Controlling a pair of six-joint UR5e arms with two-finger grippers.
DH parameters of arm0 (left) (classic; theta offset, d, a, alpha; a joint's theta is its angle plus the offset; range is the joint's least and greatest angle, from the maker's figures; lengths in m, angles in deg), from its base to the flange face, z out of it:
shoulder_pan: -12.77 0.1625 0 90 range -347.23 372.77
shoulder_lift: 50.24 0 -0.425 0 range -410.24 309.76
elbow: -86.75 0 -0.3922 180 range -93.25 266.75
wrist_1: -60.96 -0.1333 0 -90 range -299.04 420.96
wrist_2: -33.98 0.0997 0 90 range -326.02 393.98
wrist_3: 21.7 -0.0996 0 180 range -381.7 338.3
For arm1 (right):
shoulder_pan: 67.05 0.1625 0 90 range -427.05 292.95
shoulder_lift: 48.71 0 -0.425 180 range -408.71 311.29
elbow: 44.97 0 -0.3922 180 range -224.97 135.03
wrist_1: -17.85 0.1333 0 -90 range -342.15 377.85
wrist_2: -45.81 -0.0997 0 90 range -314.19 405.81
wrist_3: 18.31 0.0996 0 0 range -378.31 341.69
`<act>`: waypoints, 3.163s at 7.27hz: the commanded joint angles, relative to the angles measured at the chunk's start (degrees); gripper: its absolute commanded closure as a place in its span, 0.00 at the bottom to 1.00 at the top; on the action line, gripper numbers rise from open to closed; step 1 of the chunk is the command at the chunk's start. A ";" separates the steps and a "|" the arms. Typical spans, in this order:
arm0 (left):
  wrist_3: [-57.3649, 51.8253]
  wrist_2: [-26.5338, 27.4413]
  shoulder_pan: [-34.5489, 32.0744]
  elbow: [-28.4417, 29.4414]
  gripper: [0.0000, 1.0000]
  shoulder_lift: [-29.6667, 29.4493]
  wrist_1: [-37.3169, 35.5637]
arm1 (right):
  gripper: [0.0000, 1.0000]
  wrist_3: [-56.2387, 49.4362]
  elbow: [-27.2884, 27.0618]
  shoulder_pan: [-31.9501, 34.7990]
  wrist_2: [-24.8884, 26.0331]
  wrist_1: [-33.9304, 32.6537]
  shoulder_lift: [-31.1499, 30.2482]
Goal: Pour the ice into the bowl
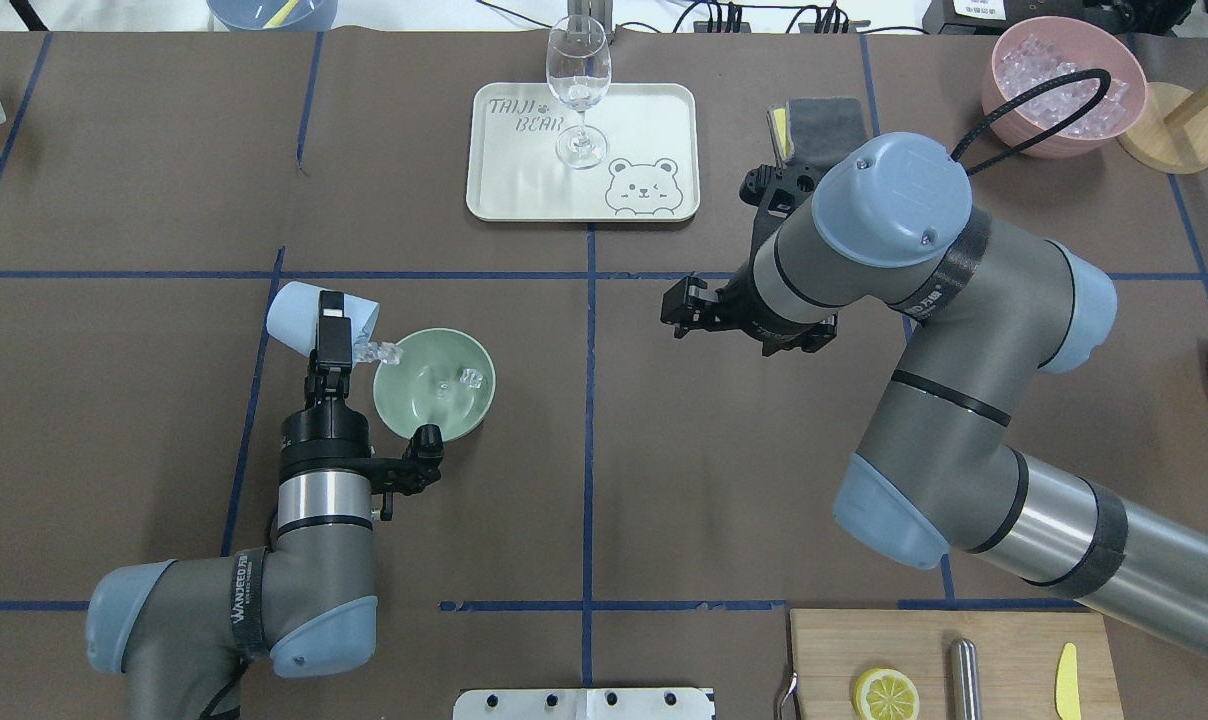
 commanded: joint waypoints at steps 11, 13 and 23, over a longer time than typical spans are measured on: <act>-4.68 -11.99 -1.24 -11.06 1.00 0.07 0.35 | 0.00 0.40 -0.09 -0.18 0.00 0.00 0.18; -2.33 -18.86 -3.17 -13.37 1.00 0.24 5.67 | 0.00 0.49 -0.09 -0.18 0.00 0.00 0.44; 24.05 -52.54 -24.00 -12.68 1.00 22.60 37.35 | 0.00 0.58 -0.17 -0.53 0.18 0.00 0.88</act>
